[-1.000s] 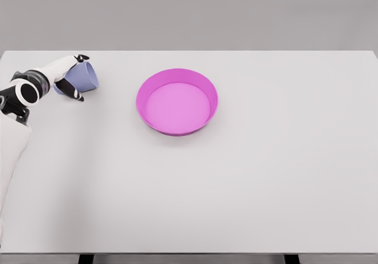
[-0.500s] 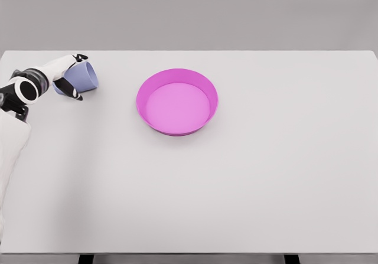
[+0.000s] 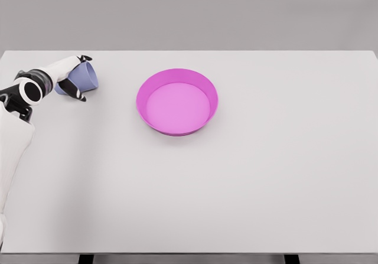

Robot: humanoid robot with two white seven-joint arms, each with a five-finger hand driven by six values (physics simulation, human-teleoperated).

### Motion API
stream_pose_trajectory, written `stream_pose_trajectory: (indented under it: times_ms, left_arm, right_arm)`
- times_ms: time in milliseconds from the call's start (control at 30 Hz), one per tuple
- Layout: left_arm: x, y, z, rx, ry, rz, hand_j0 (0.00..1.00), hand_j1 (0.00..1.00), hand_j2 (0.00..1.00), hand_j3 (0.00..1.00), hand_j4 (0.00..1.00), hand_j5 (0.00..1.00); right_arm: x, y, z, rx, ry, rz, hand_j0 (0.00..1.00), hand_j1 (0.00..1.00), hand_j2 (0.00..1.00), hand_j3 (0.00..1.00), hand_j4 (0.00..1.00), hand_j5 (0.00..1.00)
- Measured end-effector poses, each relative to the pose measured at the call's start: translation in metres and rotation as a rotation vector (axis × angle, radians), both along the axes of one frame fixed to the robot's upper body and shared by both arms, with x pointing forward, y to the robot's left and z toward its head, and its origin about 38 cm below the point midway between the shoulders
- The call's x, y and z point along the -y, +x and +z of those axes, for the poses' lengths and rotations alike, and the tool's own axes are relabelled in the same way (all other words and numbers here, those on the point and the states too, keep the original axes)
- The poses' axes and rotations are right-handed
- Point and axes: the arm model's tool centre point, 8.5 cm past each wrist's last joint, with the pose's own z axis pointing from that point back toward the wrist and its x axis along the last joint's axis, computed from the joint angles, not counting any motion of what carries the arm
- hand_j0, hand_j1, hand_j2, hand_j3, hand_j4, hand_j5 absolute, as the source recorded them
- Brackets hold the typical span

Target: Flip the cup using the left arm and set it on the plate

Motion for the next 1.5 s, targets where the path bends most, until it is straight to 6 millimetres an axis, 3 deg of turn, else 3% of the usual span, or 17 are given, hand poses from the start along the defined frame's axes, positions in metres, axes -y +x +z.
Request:
stream_pose_trajectory:
  times_ms: [367,467,1133,1500]
  left_arm:
    - [0.001,0.0,-0.003,-0.005,0.061,-0.004,0.8,0.8,0.8,0.8,0.8,0.8]
    - [0.003,0.0,-0.003,-0.002,0.066,-0.017,0.71,0.71,0.71,0.71,0.71,0.71]
    - [0.01,-0.004,0.011,0.059,0.039,-0.12,0.7,0.7,0.7,0.7,0.7,0.7]
    - [0.009,-0.009,0.017,0.108,-0.095,-0.23,0.67,0.67,0.67,0.67,0.67,0.67]
  right_arm:
    - [0.0,0.0,0.0,0.0,0.0,0.0,1.0,1.0,1.0,1.0,1.0,1.0]
    - [0.0,0.0,0.0,0.0,0.0,0.0,1.0,1.0,1.0,1.0,1.0,1.0]
    - [0.0,0.0,0.0,0.0,0.0,0.0,1.0,1.0,1.0,1.0,1.0,1.0]
    - [0.0,0.0,0.0,0.0,0.0,0.0,1.0,1.0,1.0,1.0,1.0,1.0]
